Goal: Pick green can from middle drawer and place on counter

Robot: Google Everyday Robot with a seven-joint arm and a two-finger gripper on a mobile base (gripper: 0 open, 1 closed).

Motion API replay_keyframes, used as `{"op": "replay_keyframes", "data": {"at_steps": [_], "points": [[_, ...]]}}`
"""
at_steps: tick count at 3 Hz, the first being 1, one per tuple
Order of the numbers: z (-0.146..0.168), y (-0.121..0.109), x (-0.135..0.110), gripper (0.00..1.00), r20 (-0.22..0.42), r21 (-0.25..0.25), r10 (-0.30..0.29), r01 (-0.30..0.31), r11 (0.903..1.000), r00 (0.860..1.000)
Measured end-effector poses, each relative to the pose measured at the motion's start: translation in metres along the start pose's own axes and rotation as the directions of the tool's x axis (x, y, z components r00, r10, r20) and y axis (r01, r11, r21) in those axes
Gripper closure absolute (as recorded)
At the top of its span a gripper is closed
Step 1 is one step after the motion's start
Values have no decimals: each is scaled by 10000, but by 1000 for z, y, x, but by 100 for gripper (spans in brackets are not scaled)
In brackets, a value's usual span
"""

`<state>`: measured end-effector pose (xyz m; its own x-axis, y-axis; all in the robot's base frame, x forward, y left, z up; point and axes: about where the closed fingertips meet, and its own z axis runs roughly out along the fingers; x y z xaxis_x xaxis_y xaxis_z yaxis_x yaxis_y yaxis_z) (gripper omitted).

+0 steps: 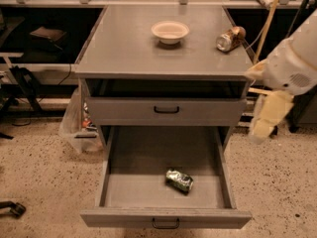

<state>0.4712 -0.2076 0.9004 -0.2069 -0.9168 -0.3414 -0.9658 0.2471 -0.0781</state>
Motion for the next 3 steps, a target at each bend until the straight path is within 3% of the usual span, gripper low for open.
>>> {"op": "replay_keyframes", "data": {"at_steps": [1, 2, 3], "points": [[78, -22, 22, 0, 830, -1372, 613, -495, 9893, 9947], [125, -34, 32, 0, 526, -1853, 581, -474, 9815, 9969], [127, -34, 34, 0, 445, -1847, 550, -459, 9817, 9975]]}}
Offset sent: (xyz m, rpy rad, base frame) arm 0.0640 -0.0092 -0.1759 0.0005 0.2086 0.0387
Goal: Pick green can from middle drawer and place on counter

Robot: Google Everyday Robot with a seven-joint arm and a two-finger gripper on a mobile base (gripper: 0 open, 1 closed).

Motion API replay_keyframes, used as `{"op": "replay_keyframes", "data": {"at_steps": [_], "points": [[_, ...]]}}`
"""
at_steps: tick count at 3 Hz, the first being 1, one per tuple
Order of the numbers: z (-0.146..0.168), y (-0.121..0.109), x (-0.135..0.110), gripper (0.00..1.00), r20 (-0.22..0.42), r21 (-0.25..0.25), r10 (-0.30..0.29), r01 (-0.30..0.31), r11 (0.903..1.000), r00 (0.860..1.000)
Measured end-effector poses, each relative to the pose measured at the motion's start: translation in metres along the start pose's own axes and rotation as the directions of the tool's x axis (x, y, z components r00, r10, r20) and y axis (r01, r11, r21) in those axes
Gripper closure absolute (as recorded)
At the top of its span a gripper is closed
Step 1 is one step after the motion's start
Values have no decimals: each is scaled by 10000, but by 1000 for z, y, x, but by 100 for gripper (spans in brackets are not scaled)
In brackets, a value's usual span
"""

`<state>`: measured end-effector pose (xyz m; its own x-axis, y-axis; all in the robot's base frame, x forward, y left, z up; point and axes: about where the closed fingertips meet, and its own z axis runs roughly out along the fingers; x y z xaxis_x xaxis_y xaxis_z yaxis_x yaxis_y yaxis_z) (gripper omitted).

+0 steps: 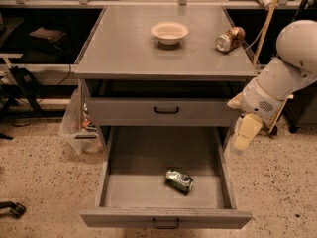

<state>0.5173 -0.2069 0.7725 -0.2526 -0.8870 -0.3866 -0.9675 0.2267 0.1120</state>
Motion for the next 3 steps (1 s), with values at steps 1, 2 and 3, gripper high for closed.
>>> {"op": "replay_keyframes", "data": {"at_steps": [1, 2, 3], "points": [[30, -10, -12, 0, 387, 89, 863, -867, 9962, 9955], [91, -18, -24, 0, 1844, -419, 2559, -2525, 9667, 9490], [124, -29, -24, 0, 3170, -504, 3828, -3876, 9205, 8678]]}}
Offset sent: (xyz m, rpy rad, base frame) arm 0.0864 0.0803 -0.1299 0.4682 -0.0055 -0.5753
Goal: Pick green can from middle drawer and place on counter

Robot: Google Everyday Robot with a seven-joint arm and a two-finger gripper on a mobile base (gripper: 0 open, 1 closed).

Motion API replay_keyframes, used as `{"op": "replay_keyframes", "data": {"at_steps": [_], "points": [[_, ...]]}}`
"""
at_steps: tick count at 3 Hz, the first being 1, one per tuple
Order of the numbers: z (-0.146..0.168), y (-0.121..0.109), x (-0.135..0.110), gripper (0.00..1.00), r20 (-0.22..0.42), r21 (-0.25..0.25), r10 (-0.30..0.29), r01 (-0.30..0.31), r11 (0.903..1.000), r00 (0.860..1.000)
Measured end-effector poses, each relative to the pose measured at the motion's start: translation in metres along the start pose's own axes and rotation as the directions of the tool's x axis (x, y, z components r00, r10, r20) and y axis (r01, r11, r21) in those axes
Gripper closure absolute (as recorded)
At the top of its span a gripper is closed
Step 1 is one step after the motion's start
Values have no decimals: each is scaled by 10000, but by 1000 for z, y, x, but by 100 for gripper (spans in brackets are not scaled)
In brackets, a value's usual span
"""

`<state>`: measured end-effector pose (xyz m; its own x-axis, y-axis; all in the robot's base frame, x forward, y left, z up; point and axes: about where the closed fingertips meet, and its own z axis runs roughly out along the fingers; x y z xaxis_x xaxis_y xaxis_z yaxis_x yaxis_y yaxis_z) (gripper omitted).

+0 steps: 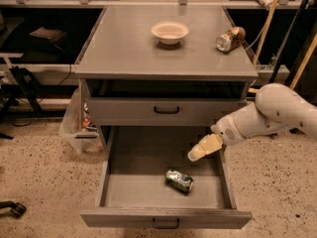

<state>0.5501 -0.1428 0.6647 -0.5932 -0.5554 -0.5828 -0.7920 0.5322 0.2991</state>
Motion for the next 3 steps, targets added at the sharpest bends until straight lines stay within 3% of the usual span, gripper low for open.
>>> {"op": "replay_keyframes", "data": {"at_steps": [1, 2, 3], "points": [[1, -17, -12, 0, 486, 640, -5, -26, 9979, 9988], [14, -11, -12, 0, 378, 446, -86, 70, 9990, 9992], [84, 3, -1, 0, -67, 62, -863, 863, 9962, 9962]]}}
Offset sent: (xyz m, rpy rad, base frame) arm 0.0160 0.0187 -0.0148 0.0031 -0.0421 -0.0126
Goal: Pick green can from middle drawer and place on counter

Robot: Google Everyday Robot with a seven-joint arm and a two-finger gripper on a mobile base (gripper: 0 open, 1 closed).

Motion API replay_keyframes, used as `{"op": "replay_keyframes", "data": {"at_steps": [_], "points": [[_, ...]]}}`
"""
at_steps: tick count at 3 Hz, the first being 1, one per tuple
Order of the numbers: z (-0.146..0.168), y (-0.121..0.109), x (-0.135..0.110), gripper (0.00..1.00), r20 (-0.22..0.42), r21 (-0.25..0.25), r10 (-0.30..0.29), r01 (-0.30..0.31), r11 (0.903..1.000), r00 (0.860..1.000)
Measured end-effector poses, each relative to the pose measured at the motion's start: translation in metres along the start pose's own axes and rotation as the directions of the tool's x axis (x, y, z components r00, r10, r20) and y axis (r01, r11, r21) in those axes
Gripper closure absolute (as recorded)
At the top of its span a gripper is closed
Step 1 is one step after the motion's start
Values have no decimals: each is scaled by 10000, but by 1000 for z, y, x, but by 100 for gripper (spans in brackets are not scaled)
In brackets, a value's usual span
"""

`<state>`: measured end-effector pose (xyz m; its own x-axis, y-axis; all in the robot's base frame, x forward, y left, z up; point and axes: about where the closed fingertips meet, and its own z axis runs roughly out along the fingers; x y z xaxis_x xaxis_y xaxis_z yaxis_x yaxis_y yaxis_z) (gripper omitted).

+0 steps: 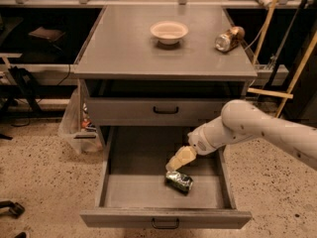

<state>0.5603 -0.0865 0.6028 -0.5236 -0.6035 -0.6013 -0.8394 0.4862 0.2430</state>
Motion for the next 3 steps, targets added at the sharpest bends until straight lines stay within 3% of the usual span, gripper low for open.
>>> {"op": "replay_keyframes", "data": {"at_steps": [1, 2, 3], "points": [[70, -24, 14, 0, -270, 598, -735, 750, 9954, 9969], [74, -40, 3, 0, 109, 1245, -877, 857, 9885, 9961], [74, -40, 3, 0, 111, 1245, -875, 855, 9885, 9961]]}}
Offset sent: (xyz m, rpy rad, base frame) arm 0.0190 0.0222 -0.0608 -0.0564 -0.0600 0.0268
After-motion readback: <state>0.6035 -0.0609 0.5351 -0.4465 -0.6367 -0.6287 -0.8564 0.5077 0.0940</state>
